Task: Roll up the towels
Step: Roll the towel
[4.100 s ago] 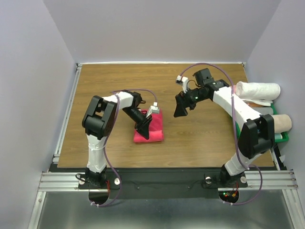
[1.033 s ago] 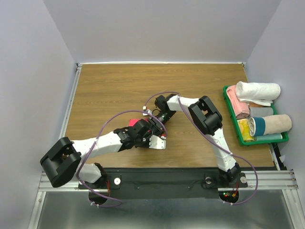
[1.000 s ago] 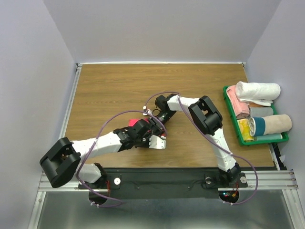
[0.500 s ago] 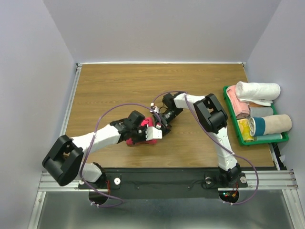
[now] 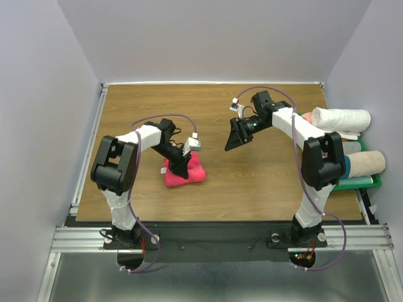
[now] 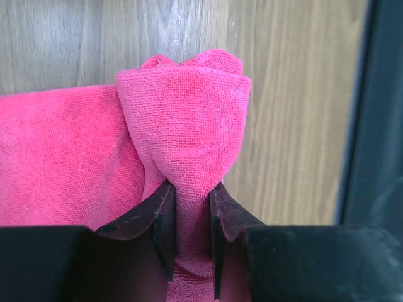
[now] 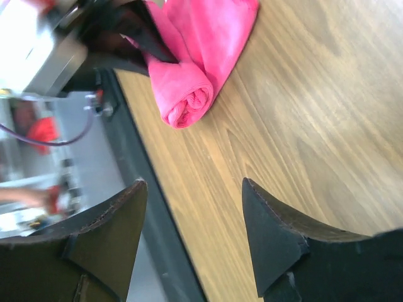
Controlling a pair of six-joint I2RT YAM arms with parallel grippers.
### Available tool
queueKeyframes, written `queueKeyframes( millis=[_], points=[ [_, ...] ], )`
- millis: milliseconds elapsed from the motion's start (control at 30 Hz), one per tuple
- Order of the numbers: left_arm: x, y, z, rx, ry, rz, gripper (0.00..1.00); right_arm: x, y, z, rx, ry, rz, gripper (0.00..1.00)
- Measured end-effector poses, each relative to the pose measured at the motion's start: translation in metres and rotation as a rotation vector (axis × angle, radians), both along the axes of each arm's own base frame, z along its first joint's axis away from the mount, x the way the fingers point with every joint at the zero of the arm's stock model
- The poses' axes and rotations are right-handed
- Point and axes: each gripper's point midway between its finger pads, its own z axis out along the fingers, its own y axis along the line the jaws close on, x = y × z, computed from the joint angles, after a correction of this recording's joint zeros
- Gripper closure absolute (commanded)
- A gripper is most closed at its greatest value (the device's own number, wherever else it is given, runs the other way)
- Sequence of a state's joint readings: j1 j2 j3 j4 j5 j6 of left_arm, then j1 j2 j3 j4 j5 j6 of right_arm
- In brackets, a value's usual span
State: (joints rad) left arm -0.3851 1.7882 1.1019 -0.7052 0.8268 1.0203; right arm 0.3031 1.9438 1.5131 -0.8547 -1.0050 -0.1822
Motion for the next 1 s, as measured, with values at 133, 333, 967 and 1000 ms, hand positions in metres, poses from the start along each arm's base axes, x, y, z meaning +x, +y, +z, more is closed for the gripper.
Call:
queueKeyframes(
  millis=[133, 333, 967, 1000],
  points=[
    [0.003, 0.002, 0.000, -0.088, 0.191, 0.046, 1.00, 0.005, 0.001, 0.015, -0.024, -0.130, -0.011, 0.41],
    [0.001, 0.005, 0.000, -0.134, 0.199, 0.048, 1.00, 0.039, 0.018, -0.019, -0.050, -0.090, -0.109, 0.57],
    [-0.002, 0.008, 0.000, -0.122, 0.101, 0.031, 1.00, 0.029, 0.131, -0.087, -0.091, 0.050, -0.063, 0.44],
    [-0.002, 0.008, 0.000, -0.121, 0.098, 0.030, 1.00, 0.028, 0.134, -0.088, -0.090, 0.050, -0.061, 0.53]
  ],
)
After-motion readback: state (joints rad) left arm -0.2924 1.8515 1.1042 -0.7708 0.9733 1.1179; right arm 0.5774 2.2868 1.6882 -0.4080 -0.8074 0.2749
